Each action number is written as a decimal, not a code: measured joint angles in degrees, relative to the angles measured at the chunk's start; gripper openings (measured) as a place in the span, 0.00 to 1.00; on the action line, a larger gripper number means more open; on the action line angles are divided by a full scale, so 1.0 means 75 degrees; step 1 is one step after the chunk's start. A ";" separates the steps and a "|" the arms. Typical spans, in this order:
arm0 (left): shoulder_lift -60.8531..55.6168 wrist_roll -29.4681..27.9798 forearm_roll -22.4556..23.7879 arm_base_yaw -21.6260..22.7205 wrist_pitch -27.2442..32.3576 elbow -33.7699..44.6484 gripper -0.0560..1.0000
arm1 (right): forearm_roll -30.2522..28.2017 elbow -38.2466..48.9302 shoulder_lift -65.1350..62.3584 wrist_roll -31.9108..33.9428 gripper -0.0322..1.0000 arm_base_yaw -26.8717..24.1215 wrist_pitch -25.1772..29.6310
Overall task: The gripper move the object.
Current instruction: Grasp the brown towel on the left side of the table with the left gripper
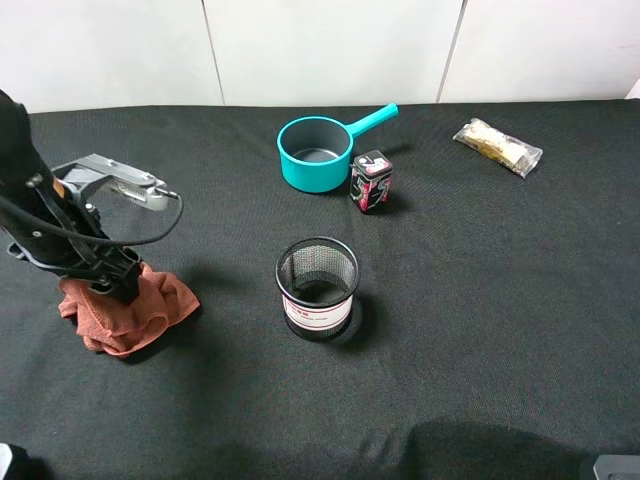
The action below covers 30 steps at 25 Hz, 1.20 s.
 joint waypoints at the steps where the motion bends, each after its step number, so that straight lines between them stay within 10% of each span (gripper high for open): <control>1: 0.0140 0.0000 0.0000 0.0000 -0.0046 0.0000 0.82 | 0.0000 0.0000 0.0000 0.0000 0.70 0.0000 0.0000; 21: 0.0839 0.0000 -0.0098 -0.0060 -0.0303 -0.0007 0.79 | 0.0000 0.0000 0.0000 0.0000 0.70 0.0000 0.0000; 30: 0.0839 0.0000 -0.0380 -0.0060 -0.0242 -0.0007 0.46 | 0.0000 0.0000 0.0000 0.0000 0.70 0.0000 0.0000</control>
